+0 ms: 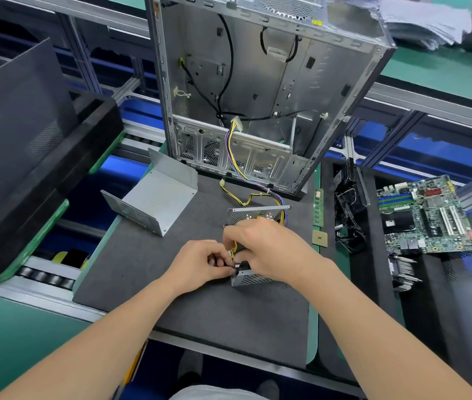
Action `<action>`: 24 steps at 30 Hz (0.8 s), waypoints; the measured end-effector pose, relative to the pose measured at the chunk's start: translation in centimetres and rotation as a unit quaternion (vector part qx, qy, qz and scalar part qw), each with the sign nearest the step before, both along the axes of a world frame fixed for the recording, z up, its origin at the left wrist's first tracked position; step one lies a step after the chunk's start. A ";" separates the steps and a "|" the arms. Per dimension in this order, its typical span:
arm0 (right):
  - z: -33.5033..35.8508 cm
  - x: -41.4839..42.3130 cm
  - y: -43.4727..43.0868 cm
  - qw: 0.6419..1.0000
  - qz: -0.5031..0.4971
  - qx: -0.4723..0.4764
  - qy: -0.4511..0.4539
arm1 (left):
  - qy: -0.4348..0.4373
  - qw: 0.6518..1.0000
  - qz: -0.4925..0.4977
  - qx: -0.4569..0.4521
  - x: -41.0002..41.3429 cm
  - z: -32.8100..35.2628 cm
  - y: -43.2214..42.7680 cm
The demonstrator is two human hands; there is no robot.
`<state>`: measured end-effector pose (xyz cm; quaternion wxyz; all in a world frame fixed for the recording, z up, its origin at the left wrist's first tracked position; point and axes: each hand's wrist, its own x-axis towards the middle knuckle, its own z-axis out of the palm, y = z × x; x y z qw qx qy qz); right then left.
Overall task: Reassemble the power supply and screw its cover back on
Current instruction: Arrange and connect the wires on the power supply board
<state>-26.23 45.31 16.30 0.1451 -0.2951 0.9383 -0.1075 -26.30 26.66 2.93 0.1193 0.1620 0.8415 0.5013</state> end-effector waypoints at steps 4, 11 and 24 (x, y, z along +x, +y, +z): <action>-0.3 0.1 0.2 1.000 -0.019 -0.010 0.007 | -0.009 1.000 -0.003 -0.002 0.0 0.2 0.1; 0.5 0.3 1.3 0.986 -0.084 -0.142 0.000 | -0.085 0.995 -0.002 0.055 -0.4 1.2 -0.7; -0.6 -1.4 8.5 0.761 -0.421 -0.491 -0.040 | 0.145 0.968 -0.143 -0.145 -1.3 5.4 3.6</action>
